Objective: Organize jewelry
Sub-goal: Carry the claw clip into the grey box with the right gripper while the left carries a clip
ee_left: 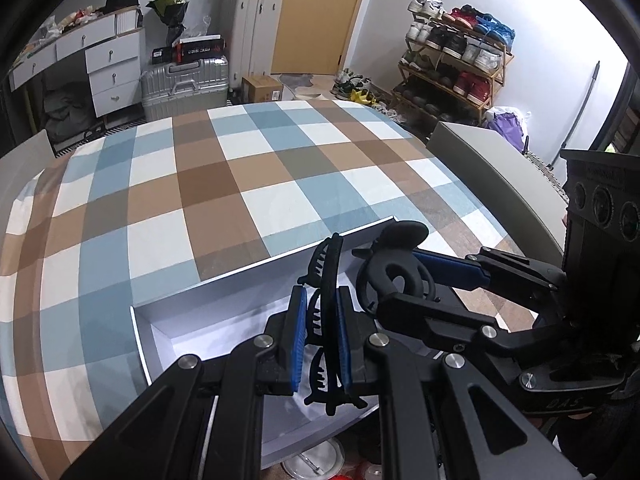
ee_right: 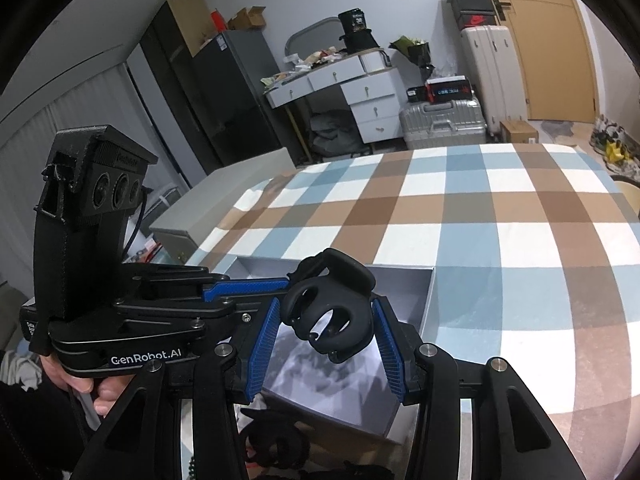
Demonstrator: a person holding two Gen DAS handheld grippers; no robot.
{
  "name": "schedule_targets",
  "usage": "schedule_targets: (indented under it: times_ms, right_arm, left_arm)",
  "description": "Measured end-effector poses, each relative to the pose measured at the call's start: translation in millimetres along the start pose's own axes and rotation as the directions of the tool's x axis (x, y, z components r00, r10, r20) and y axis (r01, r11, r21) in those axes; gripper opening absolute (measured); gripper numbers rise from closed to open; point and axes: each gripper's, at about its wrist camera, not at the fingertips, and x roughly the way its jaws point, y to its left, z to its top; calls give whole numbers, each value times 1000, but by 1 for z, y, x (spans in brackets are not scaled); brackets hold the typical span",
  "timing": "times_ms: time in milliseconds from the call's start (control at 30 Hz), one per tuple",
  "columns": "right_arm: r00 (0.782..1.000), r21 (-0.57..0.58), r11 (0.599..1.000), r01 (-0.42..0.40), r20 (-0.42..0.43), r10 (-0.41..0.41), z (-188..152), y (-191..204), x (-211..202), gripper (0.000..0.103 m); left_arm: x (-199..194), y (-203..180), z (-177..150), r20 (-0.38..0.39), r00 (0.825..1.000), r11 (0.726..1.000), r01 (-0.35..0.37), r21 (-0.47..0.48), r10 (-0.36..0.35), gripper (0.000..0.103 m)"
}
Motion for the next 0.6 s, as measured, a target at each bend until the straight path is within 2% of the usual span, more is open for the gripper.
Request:
schedule_targets:
  times_ms: [267,333,400,433,533,567,600]
  right_arm:
    - [999,8,999,36,-3,-36,2,-1,5,47]
    - [998,8,998,64,3,-64,3,-1,4,54]
    - [998,18,998,55,10,-56,4,-3,2,57]
    - [998,28,998,52,19,-53,4,-4,-1,60]
    - [998,45,998,44,49,-46,3,-6,-9,67]
    - [997,48,998,40,57,-42,2,-6,-12,68]
    - [997,52,998,37,69,-41,2,-6,-17,70]
  left_arm:
    - [3,4,0,1,1000,1000,7,-6,-7,10]
    - [4,4,0,1,1000,1000,-17,-6,17,11]
    - [2,4,-2,7,999,999,-34,0,34,12]
    - [1,4,-2,10,999,999,-37,-3,37,17]
    - [-6,5,-4,35,999,999,-40,-15,40,45]
    - [-9,5,-5,49,998,999,-48,-18,48,51]
    - [-13,4,-5,64,996,998,-56,-19,57,52]
